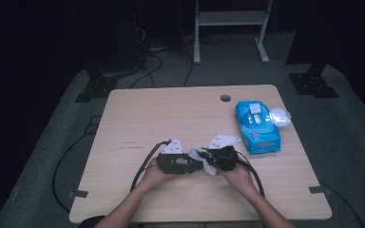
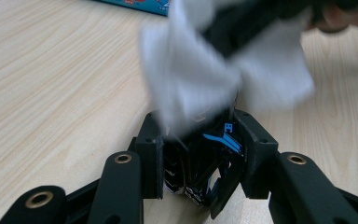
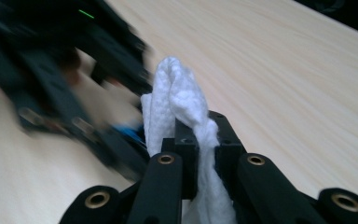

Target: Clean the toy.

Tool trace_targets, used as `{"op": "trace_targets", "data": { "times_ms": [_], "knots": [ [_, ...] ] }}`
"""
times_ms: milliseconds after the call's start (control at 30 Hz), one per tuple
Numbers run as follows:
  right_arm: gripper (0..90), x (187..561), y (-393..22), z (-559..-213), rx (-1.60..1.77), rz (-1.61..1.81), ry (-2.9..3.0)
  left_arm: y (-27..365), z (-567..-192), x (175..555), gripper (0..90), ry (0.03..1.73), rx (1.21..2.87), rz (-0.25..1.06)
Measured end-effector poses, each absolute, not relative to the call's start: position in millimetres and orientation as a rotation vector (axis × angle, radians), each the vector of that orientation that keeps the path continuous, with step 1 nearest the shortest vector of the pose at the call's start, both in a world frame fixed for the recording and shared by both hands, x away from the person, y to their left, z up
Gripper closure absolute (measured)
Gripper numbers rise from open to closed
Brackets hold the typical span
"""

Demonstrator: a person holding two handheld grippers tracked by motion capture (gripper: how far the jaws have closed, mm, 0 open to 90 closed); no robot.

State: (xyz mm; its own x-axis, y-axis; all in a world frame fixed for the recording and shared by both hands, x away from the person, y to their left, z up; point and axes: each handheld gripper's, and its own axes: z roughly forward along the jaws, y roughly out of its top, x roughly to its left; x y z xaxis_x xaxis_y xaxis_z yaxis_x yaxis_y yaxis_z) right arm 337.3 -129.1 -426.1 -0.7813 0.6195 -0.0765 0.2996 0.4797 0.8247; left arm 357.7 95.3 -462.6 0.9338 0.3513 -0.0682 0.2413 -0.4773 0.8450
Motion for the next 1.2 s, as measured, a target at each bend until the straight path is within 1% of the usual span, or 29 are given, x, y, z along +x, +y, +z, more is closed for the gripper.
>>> {"op": "trace_targets", "data": {
  "times_ms": [167, 267, 433, 600, 700, 833, 1033, 1100, 1200],
  "knots": [
    [82.8, 339, -174, -425, 0.886, 1.166, 2.3, 96, -463, 358, 58.6, 0.414, 2.09, 0.143],
    [82.7, 337, -187, -427, 0.934, 1.201, 2.282, 93, -462, 357, 58.3, 0.407, 2.097, 0.152],
    [82.8, 333, -175, -428, 0.908, 1.183, 2.274, 93, -463, 358, 58.5, 0.424, 2.082, 0.14],
    [82.7, 334, -151, -428, 0.863, 1.265, 2.328, 93, -463, 358, 58.6, 0.426, 2.086, 0.143],
    [82.5, 331, -140, -430, 0.793, 1.242, 2.338, 94, -463, 358, 58.7, 0.425, 2.087, 0.144],
    [82.6, 333, -154, -428, 0.816, 1.196, 2.316, 95, -462, 358, 58.7, 0.42, 2.094, 0.153],
    [82.5, 335, -200, -423, 0.962, 1.197, 2.241, 95, -462, 359, 58.7, 0.421, 2.093, 0.151],
    [82.6, 336, -204, -423, 0.98, 1.208, 2.231, 95, -462, 359, 58.7, 0.422, 2.092, 0.152],
    [82.6, 336, -200, -425, 0.97, 1.181, 2.245, 95, -462, 358, 58.8, 0.422, 2.094, 0.157]
  ]
}}
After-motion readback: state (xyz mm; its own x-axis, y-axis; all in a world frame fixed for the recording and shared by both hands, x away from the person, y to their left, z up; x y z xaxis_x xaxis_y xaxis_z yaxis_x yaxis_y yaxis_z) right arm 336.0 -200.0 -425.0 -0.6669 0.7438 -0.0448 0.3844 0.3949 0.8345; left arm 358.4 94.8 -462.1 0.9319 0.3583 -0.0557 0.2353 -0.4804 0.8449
